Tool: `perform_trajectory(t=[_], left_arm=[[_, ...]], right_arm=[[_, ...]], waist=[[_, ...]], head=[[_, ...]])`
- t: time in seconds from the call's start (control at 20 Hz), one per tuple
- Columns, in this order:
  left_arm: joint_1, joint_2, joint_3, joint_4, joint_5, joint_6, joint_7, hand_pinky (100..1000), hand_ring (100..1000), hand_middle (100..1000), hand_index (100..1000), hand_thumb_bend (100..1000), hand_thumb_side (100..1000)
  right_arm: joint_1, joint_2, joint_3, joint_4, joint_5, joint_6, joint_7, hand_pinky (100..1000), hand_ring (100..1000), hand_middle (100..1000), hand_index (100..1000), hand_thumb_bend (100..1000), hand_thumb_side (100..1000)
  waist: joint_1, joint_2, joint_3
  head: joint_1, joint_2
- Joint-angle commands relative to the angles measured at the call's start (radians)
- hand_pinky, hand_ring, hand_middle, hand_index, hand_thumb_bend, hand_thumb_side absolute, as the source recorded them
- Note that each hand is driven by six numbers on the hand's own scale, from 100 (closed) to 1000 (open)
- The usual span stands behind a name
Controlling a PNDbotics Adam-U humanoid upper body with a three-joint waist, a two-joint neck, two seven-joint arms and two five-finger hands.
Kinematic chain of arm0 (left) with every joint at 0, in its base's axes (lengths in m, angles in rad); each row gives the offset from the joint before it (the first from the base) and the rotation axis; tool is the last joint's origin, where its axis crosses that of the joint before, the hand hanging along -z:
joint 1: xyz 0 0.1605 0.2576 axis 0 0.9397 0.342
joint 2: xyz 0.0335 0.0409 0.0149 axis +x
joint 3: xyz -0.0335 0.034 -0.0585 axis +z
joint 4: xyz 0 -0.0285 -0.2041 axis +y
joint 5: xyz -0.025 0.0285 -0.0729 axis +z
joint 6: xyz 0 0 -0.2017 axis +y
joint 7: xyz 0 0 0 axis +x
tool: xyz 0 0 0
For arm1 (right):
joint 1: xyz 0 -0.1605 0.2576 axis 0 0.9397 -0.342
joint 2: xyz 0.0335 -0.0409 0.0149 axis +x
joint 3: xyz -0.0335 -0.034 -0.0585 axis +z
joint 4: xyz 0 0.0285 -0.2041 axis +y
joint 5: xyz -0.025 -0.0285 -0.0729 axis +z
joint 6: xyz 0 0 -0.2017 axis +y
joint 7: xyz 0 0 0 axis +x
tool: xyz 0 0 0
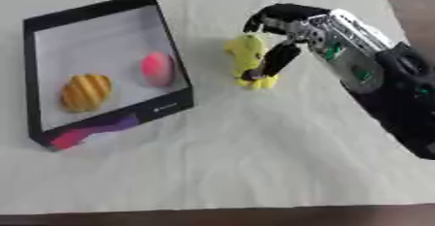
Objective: Pick up objects on the table and place them in the box.
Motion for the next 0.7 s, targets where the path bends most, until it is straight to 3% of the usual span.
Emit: perform_trajectory(t=[0.05,0.5,0.7], left_arm=[[-0.006,0.020,0.004,-0.011,-0.002,-0.004,-0.001,768,844,843,849,466,632],[-0.006,0.016,0.005,-0.010,-0.001,-0.005,0.001,768,843,841,848,464,633],[-0.006,0.015,0.005,-0.010,-0.001,-0.004,0.002,768,843,840,847,463,633]], right_arm=[[-0.027,0.000,0.001,0.033,0.012,-0.006,0.024,822,828,825,882,568,384],[-0.063,0.060,0.016,0.141,0.057,-0.049,0.029,794,795,816,876,552,350],[-0.076,0.083,0.026,0.178,0.100,-0.073,0.008,762,748,768,833,504,230]], waist=[[0.007,0.003,0.002],[0.008,0.008,0.005],[0.008,0.009,0.007]], head=[[-0.003,-0.009],[-0.009,-0.010],[-0.012,-0.009]])
